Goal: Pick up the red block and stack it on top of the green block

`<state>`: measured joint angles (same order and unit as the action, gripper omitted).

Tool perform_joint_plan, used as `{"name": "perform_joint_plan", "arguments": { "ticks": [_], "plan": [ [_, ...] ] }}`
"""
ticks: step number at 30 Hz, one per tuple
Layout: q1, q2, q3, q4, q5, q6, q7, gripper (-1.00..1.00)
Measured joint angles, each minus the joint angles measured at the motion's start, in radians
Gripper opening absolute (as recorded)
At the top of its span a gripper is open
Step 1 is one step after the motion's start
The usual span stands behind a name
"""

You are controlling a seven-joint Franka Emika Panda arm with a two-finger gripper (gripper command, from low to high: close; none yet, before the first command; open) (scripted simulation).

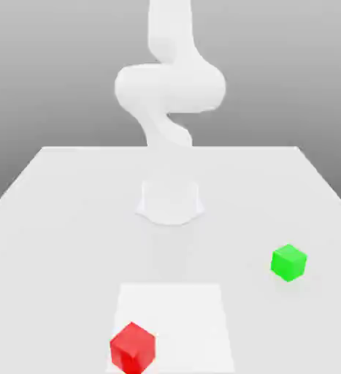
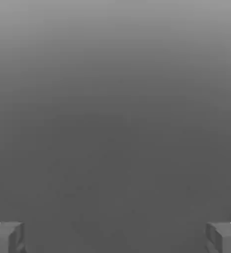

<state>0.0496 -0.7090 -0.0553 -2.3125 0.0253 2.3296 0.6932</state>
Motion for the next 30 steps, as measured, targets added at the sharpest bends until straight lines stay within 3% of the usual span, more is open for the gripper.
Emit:
{"name": "perform_joint_plan", "arguments": {
  "ticks": [14,21,27,30],
  "plan": [
    [0.197,0.516,-0.236,-0.07,0.185,0.164,-0.632,0.0],
    [0.2,0.76,-0.257,-0.106,0.225,0.252,-0.908,0.0],
    [0.173,0.942,-0.26,-0.137,0.159,0.347,-1.057,0.0],
    [0.138,1.044,-0.216,-0.123,0.209,0.425,-1.111,0.0]
  ]
}}
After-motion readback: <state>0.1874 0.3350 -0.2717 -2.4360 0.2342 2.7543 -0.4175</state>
